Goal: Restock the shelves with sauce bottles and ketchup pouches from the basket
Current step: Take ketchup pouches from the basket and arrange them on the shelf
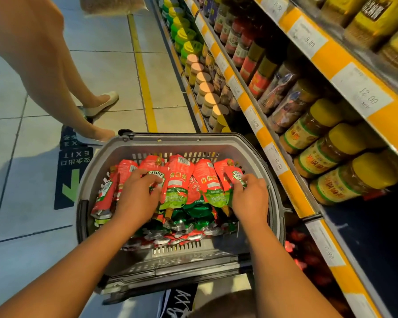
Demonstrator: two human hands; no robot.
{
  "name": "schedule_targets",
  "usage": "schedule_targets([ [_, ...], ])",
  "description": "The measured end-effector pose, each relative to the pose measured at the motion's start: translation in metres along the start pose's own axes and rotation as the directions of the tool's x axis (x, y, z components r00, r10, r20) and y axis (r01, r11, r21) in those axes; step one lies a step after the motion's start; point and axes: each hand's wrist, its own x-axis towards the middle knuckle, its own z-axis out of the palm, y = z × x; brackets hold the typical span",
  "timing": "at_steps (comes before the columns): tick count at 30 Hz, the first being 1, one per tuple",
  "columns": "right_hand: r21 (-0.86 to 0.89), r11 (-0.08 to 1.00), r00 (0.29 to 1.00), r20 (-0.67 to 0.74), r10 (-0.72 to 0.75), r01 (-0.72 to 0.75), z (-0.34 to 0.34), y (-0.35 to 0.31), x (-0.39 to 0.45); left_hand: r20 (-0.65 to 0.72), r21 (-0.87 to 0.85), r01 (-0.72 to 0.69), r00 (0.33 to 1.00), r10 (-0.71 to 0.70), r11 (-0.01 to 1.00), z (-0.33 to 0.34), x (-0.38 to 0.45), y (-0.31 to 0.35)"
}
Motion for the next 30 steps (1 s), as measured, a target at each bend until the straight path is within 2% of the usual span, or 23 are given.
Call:
schedule_targets([
  [6, 0.098, 0.993, 0.997, -0.023, 0.068, -0.066, -0.004, 0.004, 0.000, -0.058, -0.127, 0.092, 0.993, -0.100, 0.988, 0.002, 0.000, 0.002],
  [10, 0.232, 0.971, 0.998, 0.014, 0.056, -0.057, -0.007, 0.003, -0.002, -0.021, -0.221, 0.097, 0.994, -0.105, 0.970, 0.000, 0.003, -0.002],
  [15, 0.225, 0.965, 0.983, 0.158, 0.097, -0.132, -0.006, 0.002, -0.004, 0.026, -0.249, 0.140, 0.990, -0.138, 0.958, -0.001, 0.001, 0.000],
  [20, 0.250, 0.957, 0.985, 0.130, 0.114, -0.144, -0.013, 0.003, -0.012, 0.040, -0.247, 0.136, 0.991, -0.130, 0.959, -0.002, -0.008, 0.001],
  [25, 0.423, 0.896, 0.991, 0.074, 0.113, -0.134, -0.027, 0.009, -0.029, 0.077, -0.294, 0.143, 0.989, -0.126, 0.945, -0.009, -0.018, 0.007],
  [30, 0.607, 0.770, 0.976, 0.041, 0.214, -0.195, -0.050, 0.012, -0.048, 0.044, -0.341, 0.067, 0.997, -0.056, 0.938, -0.016, -0.035, 0.033],
])
